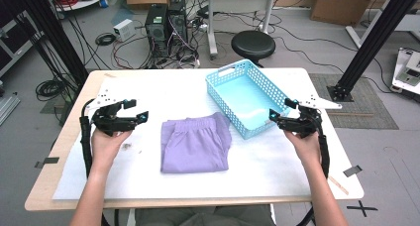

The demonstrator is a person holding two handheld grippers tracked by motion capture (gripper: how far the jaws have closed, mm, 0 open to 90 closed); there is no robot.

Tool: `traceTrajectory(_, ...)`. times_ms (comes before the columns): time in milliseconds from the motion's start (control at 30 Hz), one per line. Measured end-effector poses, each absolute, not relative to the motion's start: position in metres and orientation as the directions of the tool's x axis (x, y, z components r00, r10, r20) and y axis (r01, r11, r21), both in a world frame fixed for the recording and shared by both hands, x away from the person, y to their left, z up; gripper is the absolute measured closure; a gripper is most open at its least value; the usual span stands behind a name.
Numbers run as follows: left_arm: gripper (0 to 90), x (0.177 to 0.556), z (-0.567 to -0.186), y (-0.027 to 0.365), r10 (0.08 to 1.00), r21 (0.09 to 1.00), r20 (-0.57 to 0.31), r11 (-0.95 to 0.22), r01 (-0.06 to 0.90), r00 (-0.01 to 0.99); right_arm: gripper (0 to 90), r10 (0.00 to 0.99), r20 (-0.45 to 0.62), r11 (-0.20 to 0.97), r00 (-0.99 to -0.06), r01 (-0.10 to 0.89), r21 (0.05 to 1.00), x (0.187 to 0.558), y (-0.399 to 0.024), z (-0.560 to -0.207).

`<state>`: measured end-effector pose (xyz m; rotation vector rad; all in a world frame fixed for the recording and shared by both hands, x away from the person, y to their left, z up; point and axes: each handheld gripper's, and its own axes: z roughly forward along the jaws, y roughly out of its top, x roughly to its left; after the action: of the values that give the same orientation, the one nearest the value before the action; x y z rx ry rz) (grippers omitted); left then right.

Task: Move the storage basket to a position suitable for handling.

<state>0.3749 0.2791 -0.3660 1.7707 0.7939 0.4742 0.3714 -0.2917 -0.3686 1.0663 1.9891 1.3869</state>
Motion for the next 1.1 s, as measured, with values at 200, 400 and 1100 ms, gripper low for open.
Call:
traceTrajectory(200,25.6,0.376,-0.367,0.277,0.706,0.942,-0.072,-0.184,0.28,0.704,21.6,0.817,0.04,0.179,-0.575,0.318,0.931,0.371,-0.292,-0.369)
traceTrajectory(400,25.6,0.375,-0.368,0.276,0.695,0.944,-0.121,-0.141,0.299,0.709,21.6,0.82,0.031,0.173,-0.572,0.3,0.938,0.369,-0.292,-0.366)
traceTrajectory(1100,26.3,0.349,-0.379,0.264,0.709,0.938,-0.077,-0.187,0.292,0.701,21.6,0.8,0.012,0.18,-0.6,0.259,0.949,0.352,-0.279,-0.363)
